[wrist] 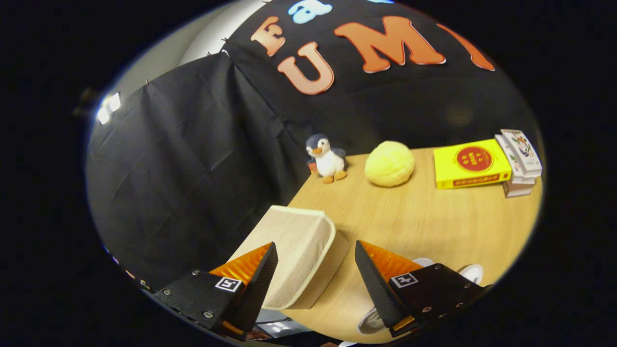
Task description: Open the storage box then place both shoes into the box .Put the left shoe in first, then the right shoe, with the right side of both shoes facing outward in a uniform manner.
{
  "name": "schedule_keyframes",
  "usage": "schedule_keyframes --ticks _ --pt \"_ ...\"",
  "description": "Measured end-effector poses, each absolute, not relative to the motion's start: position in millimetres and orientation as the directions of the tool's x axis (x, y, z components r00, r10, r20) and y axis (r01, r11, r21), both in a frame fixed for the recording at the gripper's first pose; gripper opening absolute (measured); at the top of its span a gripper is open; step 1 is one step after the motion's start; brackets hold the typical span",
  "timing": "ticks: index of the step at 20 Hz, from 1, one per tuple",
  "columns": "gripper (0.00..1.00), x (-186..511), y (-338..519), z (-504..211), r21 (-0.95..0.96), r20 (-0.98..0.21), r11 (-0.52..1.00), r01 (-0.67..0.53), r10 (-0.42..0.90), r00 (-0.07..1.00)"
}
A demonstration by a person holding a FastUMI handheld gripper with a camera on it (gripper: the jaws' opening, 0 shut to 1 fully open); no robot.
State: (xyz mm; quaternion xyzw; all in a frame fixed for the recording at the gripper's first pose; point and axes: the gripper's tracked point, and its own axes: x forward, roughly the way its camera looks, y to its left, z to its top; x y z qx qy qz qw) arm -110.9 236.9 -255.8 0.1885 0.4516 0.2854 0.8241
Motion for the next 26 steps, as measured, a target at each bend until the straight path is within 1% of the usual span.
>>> schedule_keyframes --ticks 4,7,9,13,17,19,21,23,24,26 --pt "0.96 -134 269 -300 0.660 -0.661 0.714 -0.234 0.699 0.271" --pt "0.96 -150 291 -318 0.731 -0.642 0.663 -0.161 0.748 0.169" --pt "0.96 -151 299 -332 0.741 -0.646 0.662 -0.114 0.749 0.146" --pt "0.96 -157 313 -347 0.764 -0.630 0.640 -0.083 0.767 0.120" --pt "0.96 -155 325 -345 0.803 -0.591 0.596 -0.020 0.799 0.108" --pt "0.96 -153 324 -335 0.820 -0.568 0.573 -0.011 0.815 0.115" --pt "0.92 -150 320 -328 0.826 -0.558 0.564 -0.010 0.820 0.126" --pt "0.82 -146 320 -320 0.839 -0.541 0.543 0.014 0.832 0.125" --pt "0.73 -144 320 -311 0.848 -0.527 0.529 0.019 0.840 0.130" --pt "0.63 -140 318 -295 0.856 -0.513 0.516 0.019 0.845 0.150"
